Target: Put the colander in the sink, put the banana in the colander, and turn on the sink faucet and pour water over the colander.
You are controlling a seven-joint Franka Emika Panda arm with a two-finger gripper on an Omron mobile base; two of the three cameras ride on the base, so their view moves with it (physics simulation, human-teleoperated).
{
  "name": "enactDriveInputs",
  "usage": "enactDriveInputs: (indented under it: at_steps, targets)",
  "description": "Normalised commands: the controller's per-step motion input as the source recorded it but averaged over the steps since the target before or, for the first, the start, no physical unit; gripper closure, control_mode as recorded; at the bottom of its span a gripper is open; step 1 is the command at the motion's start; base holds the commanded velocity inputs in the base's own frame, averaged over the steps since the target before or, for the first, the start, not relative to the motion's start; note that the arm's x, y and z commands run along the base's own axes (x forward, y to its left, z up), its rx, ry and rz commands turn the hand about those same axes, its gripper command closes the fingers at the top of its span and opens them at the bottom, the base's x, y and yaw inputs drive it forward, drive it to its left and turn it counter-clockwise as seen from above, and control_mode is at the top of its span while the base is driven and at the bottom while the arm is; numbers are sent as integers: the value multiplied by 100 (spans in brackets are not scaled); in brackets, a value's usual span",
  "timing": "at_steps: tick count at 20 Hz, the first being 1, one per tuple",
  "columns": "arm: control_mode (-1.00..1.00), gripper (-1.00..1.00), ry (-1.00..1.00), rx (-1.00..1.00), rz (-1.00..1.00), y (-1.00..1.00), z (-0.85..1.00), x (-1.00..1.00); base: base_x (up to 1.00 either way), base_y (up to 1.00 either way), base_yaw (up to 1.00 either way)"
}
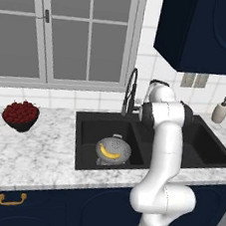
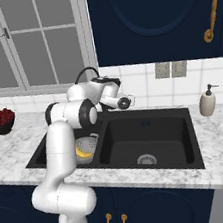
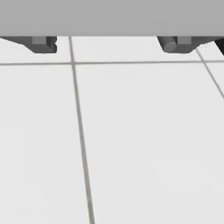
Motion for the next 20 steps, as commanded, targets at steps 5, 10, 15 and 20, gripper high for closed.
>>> enactDriveInputs:
  at_steps: [5,10,15,20]
  targets:
    - [-100,-100,0,0,0,-22,0,0,0,0,0]
    - [-100,-100,0,0,0,-21,0,0,0,0,0]
    - [-100,-100,0,1,0,-50,-1,4,0,0,0]
    - [-100,-100,0,6,0,-81,-7,11,0,0,0]
